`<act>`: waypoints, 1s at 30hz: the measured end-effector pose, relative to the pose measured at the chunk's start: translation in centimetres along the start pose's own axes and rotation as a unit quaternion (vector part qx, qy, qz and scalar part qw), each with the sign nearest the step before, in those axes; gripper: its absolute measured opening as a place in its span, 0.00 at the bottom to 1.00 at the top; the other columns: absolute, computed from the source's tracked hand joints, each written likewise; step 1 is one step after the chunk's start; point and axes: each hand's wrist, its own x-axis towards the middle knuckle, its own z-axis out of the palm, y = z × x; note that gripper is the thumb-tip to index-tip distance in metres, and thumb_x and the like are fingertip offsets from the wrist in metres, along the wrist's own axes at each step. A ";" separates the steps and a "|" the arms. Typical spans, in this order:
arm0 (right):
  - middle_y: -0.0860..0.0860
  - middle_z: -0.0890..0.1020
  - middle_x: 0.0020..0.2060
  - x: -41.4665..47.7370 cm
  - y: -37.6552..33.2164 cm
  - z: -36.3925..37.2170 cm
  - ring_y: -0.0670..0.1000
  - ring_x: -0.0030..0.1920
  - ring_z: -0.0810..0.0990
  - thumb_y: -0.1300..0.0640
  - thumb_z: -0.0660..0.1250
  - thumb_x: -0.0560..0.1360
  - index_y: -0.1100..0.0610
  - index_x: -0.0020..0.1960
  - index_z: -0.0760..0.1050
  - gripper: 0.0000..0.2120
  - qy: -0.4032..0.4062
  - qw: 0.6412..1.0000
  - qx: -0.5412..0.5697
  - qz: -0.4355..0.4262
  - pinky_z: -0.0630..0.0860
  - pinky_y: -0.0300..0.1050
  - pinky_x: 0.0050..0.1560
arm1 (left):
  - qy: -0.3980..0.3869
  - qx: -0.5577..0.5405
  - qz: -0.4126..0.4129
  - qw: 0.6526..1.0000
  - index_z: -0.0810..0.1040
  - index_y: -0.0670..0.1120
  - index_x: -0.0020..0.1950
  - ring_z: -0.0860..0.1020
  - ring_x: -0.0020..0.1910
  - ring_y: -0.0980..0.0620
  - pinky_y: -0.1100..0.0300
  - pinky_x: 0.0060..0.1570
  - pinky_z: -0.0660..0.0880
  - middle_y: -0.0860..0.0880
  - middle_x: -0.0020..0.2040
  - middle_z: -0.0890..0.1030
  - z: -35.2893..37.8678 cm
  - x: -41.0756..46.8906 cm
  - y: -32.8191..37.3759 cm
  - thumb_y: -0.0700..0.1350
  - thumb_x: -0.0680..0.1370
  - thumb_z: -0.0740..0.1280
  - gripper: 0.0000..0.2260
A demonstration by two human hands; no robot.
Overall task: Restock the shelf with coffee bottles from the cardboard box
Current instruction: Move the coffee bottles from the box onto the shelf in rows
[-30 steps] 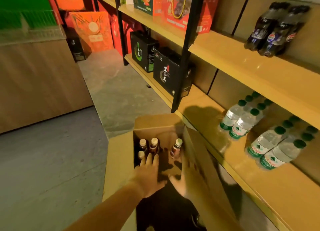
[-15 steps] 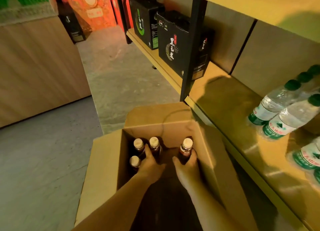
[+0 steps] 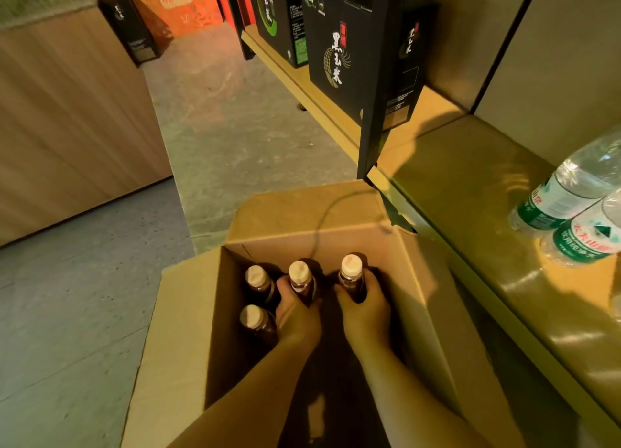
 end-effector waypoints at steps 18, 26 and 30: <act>0.40 0.80 0.55 -10.7 -10.8 -7.4 0.43 0.59 0.80 0.55 0.74 0.75 0.42 0.63 0.73 0.20 -0.038 0.994 0.026 -0.102 0.74 0.40 0.59 | -0.144 0.034 0.194 0.970 0.65 0.56 0.71 0.73 0.70 0.51 0.54 0.72 0.69 0.53 0.70 0.75 -13.1 -9.7 3.6 0.43 0.78 0.73 0.26; 0.40 0.84 0.47 -19.5 -18.0 -13.7 0.45 0.53 0.83 0.51 0.77 0.72 0.39 0.49 0.78 0.11 -0.007 0.983 0.007 -0.181 0.80 0.51 0.58 | -0.188 -0.033 0.315 0.930 0.74 0.54 0.62 0.83 0.54 0.49 0.56 0.51 0.83 0.53 0.55 0.83 -23.2 -15.3 7.6 0.37 0.72 0.78 0.25; 0.44 0.84 0.51 -25.3 -20.7 -16.7 0.47 0.53 0.83 0.56 0.74 0.75 0.48 0.58 0.79 0.13 0.025 0.977 0.007 -0.210 0.79 0.44 0.54 | -0.223 -0.035 0.360 0.905 0.76 0.53 0.64 0.82 0.53 0.55 0.66 0.44 0.81 0.53 0.56 0.82 -26.9 -19.1 10.2 0.37 0.70 0.80 0.27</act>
